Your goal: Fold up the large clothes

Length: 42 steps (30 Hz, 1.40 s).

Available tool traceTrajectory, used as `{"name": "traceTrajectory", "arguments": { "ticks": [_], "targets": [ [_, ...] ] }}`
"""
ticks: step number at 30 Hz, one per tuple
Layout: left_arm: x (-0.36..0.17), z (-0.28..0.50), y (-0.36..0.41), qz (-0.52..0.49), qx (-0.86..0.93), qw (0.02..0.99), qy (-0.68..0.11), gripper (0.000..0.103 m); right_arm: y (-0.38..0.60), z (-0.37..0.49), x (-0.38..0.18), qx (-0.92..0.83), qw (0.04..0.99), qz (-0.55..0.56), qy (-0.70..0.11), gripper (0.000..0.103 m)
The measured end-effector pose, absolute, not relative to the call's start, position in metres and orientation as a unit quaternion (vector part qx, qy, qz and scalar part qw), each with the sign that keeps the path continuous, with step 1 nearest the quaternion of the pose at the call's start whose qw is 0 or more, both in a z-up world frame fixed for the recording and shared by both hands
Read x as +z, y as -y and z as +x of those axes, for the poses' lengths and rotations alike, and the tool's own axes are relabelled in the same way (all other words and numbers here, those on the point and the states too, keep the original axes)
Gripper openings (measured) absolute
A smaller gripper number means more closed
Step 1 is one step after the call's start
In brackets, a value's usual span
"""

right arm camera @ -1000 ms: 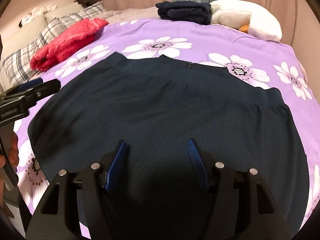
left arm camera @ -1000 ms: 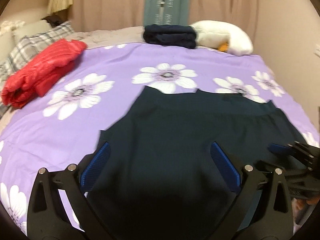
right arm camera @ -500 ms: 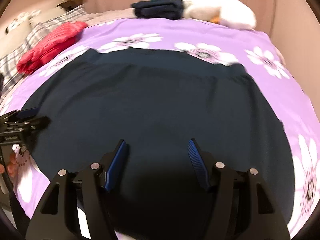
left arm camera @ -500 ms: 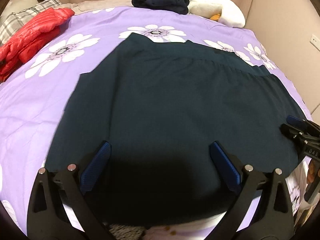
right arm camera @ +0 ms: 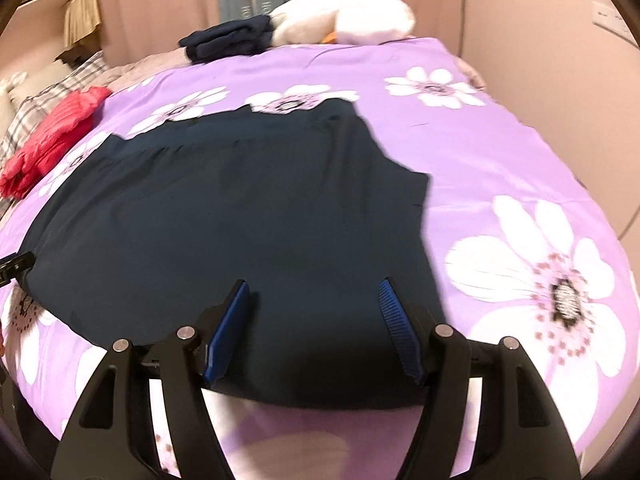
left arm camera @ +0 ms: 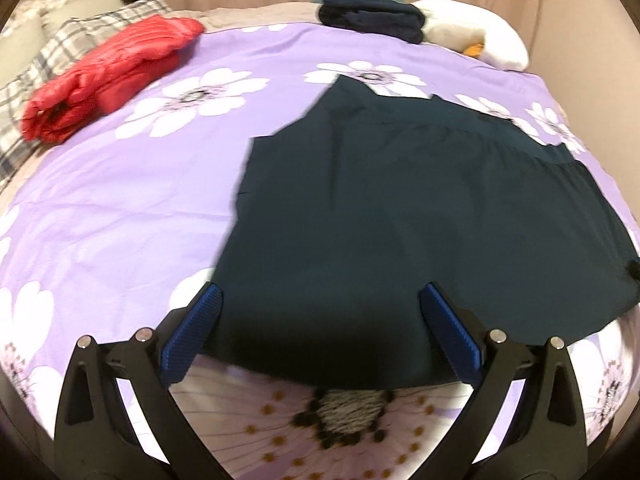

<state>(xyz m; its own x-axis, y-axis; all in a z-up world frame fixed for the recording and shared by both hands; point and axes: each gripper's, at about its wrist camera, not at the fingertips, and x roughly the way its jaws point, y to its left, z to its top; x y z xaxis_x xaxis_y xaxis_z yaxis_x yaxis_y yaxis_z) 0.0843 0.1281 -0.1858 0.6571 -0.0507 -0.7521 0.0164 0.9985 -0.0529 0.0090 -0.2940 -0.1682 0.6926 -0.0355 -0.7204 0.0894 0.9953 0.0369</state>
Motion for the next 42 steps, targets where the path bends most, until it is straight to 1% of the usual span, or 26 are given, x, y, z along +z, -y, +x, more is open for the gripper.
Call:
{"name": "traceTrajectory", "arguments": {
  "ticks": [6,14,19,22,27,42],
  "targets": [
    [-0.178,0.078,-0.139,-0.05,-0.008,0.909,-0.414,0.101,0.307,-0.005,-0.154,-0.065,0.925,0.07,-0.367,0.068],
    [-0.156,0.078,-0.057,0.007,-0.076,0.918,-0.389,0.101,0.227,0.018,-0.144,0.048,0.933,0.047,-0.353,0.068],
    [-0.168,0.084,-0.023,0.03,-0.092,0.91,-0.402,0.101,0.18,0.032,-0.151,0.083,0.933,0.014,-0.351,0.068],
    [-0.181,0.088,-0.015,0.034,-0.088,0.904,-0.417,0.101,0.168,0.037,-0.162,0.091,0.928,0.003,-0.361,0.068],
    [-0.189,0.09,-0.015,0.04,-0.088,0.901,-0.423,0.101,0.17,0.041,-0.18,0.079,0.922,-0.009,-0.379,0.068],
    [-0.193,0.087,-0.035,0.04,-0.07,0.903,-0.422,0.101,0.22,0.022,-0.179,0.006,0.928,0.006,-0.372,0.068]
  ]
}}
